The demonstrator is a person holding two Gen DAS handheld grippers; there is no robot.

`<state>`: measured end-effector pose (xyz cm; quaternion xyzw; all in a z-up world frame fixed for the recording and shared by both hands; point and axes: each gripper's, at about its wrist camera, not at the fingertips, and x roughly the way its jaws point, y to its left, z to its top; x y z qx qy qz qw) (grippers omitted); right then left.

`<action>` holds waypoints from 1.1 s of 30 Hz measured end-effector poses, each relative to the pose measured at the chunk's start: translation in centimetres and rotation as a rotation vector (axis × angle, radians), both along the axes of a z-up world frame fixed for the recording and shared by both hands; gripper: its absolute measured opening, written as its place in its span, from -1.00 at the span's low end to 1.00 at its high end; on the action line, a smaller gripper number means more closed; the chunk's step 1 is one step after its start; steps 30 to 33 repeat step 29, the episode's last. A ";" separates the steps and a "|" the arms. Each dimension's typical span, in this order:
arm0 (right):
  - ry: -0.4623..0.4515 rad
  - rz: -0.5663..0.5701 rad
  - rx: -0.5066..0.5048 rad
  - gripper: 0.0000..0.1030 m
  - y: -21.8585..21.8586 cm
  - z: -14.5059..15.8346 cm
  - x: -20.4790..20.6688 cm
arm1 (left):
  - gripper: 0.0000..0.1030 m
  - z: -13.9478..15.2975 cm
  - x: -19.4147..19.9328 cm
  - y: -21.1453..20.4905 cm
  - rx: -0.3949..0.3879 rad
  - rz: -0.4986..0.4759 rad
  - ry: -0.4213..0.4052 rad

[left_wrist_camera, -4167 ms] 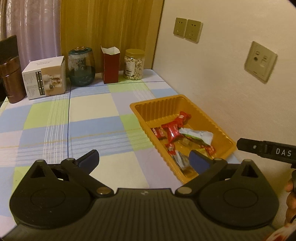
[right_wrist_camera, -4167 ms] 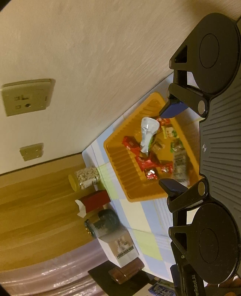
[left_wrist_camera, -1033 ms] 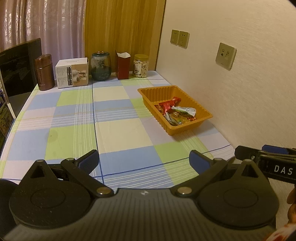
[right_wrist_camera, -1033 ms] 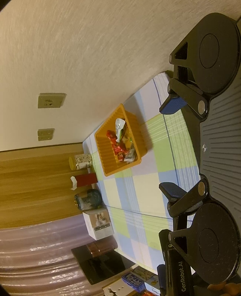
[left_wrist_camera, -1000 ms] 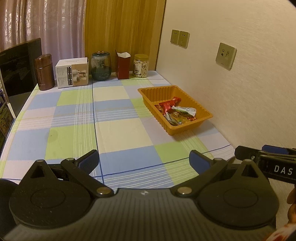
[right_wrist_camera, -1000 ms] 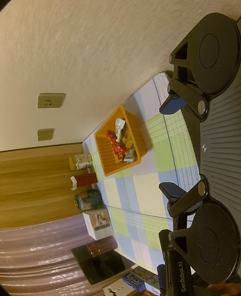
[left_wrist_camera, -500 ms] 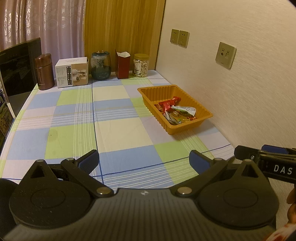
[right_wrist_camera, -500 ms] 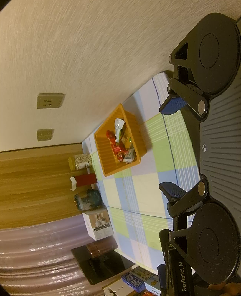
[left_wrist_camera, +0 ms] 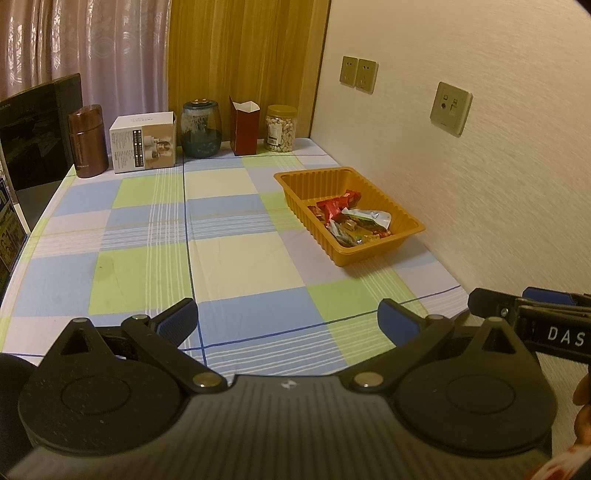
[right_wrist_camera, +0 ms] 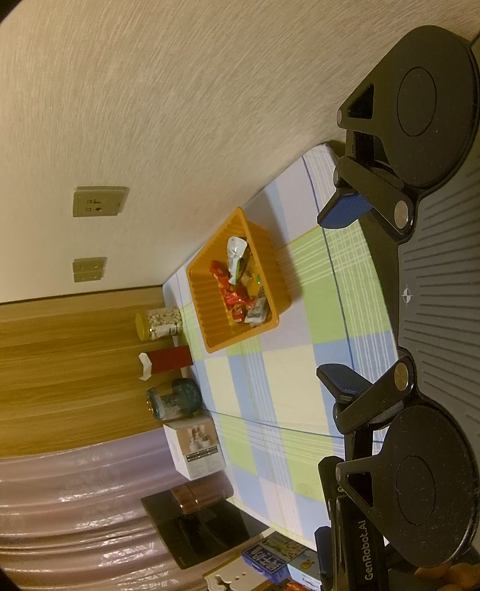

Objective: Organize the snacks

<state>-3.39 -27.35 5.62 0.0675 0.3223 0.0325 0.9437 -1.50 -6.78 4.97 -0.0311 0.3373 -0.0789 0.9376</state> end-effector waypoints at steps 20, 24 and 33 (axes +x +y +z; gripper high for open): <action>0.003 0.002 -0.001 0.55 0.0 -0.2 0.1 | 0.99 -0.2 0.0 0.1 -0.001 -0.001 0.000; 0.003 0.002 -0.001 0.55 0.0 -0.2 0.1 | 1.00 -0.3 0.1 0.0 -0.004 -0.003 -0.001; 0.005 0.002 0.001 0.55 0.0 -0.4 0.1 | 1.00 -0.5 -0.1 0.0 -0.013 -0.005 -0.010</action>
